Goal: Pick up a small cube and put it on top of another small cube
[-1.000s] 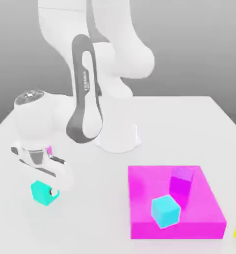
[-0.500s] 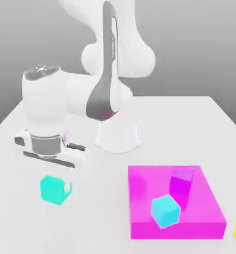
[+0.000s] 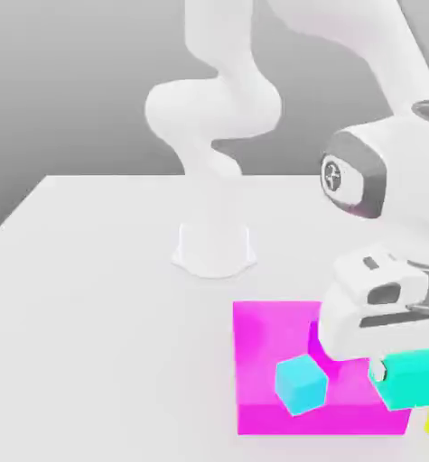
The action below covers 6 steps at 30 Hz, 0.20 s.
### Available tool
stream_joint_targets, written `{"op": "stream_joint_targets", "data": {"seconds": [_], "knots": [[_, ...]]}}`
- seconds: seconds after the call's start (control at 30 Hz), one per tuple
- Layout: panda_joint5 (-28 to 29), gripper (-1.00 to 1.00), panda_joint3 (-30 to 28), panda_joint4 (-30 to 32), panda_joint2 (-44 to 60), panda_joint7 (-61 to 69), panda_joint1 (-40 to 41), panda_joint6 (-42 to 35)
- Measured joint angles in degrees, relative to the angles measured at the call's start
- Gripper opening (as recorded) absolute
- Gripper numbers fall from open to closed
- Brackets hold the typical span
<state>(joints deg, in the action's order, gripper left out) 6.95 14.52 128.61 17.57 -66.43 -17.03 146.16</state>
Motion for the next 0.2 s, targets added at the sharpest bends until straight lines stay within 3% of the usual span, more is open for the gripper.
{"op": "stream_joint_targets", "data": {"seconds": [0.07, 0.1, 0.2], "knots": [[2.92, -1.0, -0.95, -1.63, 5.24, -2.63, -3.39, 2.93], [3.7, 1.0, -1.37, -1.94, 6.8, -3.28, -4.18, 4.03], [3.7, 1.0, -1.37, -1.94, 6.8, -3.28, -4.18, 4.03]]}}
